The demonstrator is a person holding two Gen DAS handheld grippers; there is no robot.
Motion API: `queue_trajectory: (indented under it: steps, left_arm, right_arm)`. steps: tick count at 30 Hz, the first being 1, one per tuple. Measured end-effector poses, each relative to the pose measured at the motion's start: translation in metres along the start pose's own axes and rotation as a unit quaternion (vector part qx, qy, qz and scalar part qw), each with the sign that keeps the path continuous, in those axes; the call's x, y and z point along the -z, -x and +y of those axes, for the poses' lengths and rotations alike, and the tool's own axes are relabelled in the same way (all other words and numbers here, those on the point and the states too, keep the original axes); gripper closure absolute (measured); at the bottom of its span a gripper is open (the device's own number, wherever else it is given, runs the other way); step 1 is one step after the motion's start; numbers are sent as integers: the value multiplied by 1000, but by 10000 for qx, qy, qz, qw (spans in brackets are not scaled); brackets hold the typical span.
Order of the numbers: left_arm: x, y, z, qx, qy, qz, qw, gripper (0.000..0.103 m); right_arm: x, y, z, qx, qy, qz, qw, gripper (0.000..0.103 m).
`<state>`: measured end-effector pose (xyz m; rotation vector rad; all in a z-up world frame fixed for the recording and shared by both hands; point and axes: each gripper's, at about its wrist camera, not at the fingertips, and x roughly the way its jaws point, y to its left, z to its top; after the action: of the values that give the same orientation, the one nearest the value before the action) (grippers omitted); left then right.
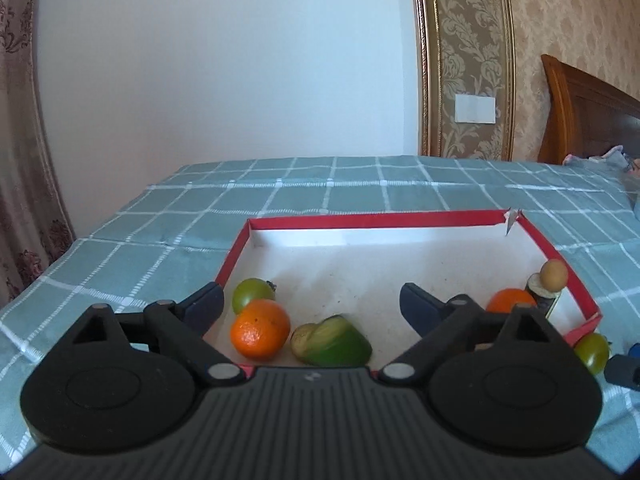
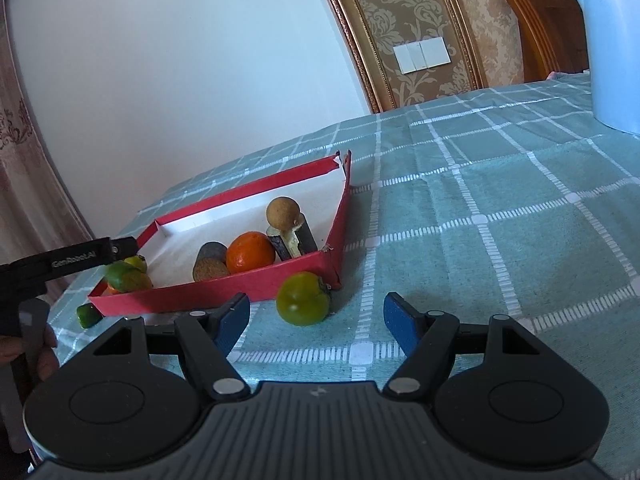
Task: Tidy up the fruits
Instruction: 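Carry the cucumber chunk into the red box and open the left tool, then grasp the green tomato-like fruit beside the box with the right tool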
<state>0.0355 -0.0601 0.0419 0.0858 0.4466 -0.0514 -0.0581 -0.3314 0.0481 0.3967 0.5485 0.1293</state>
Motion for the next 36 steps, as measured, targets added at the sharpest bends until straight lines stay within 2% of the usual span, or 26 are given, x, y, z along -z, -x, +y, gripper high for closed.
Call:
queue_trajectory:
  steps: [4,10,15,20,24,27,34,36]
  left_arm:
    - [8,12,8,-62,-129,-91,9999,8]
    - [28,38,47,-26,76,-213,9997,5]
    - [43,44,68,-281,210,-37,9994,4]
    - [53,45,74,-249,271,153,9992,0]
    - [63,40,72,-216,195,288,9992,0]
    - [65,33,72,-186,197,538,9982,0]
    - [68,25,79,-82,410,800,9959,0]
    - [68,23,80,-71,433,874,9952,0]
  right_arm:
    - [0,0,-1,-30,-13,-7,10000,29]
    - [0,0,0,-15,4,-26,10000,26]
    - [-1,-1,2,34,48,20,10000,26]
    - [-2,-5,13,147,389,126,9991,26]
    - [-4,-9,26,334,725,191,9966,26]
    - [-7,-16,33,387,837,339,9952,26]
    - [-10,-29,48,545,1283,389,9895,26]
    - [-11,-35,48,587,1290,505,9886,30]
